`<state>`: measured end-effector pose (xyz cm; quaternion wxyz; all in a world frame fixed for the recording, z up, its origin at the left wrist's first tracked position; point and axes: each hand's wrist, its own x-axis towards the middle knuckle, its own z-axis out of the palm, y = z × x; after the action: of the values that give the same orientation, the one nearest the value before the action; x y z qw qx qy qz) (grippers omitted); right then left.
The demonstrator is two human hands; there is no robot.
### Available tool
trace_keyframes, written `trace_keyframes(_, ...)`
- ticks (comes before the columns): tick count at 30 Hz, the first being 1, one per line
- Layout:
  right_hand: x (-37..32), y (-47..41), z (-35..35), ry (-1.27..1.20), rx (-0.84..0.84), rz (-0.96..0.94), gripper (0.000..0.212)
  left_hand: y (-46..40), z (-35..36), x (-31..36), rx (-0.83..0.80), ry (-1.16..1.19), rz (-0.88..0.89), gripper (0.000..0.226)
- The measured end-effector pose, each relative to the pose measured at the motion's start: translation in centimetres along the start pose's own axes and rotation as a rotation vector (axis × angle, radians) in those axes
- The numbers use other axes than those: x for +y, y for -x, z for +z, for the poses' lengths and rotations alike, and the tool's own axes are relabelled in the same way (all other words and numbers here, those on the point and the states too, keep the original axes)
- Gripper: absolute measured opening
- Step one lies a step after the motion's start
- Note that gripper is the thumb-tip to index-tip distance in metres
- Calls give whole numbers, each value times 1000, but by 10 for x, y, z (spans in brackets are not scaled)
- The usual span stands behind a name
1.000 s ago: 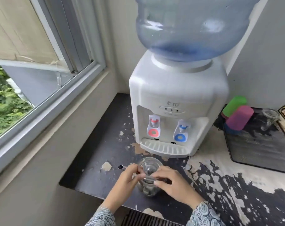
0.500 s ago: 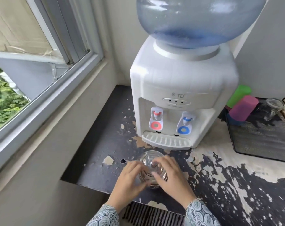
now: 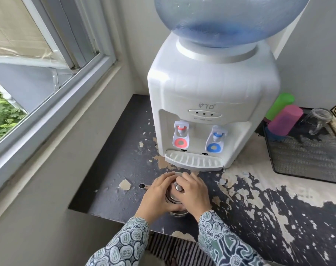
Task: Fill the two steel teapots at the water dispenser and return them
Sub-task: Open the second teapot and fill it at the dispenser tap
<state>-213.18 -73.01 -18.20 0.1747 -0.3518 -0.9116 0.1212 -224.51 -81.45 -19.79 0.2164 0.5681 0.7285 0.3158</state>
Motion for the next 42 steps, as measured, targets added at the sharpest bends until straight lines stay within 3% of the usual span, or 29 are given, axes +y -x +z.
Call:
trace_keyframes(8,7,6,14,-153,221,-10,24,-5,-3,2,-17,49,-80,89)
trace_keyframes(13,7,9,14,-159,244,-13,27,-2,-4,4,-29,61,-94,89)
trace_keyframes(15,8,8,13,-246,204,54,30,-3,-5,6,-33,65,-98,89)
trace_keyframes(17,6,9,9,-485,167,155,35,-2,-6,6,-37,72,-99,90)
trace_keyframes(20,10,8,-2,-792,314,326,30,-1,-7,6,-51,76,-95,83)
trace_keyframes(23,33,17,-15,-849,458,488,12,-1,-8,6,-52,86,-98,82)
trace_keyframes(25,54,29,-17,-779,427,563,12,-1,-7,5,-52,87,-90,83)
trace_keyframes(31,88,59,-2,-462,107,655,16,3,-9,7,-55,72,-47,95)
trace_keyframes(35,84,58,1,-469,107,723,22,13,-12,3,-95,-106,57,115)
trace_keyframes(39,60,51,-2,-453,235,622,21,24,-7,-1,-91,-395,-52,123)
trace_keyframes(42,36,53,4,-469,37,500,23,22,-4,3,-55,-381,-125,124)
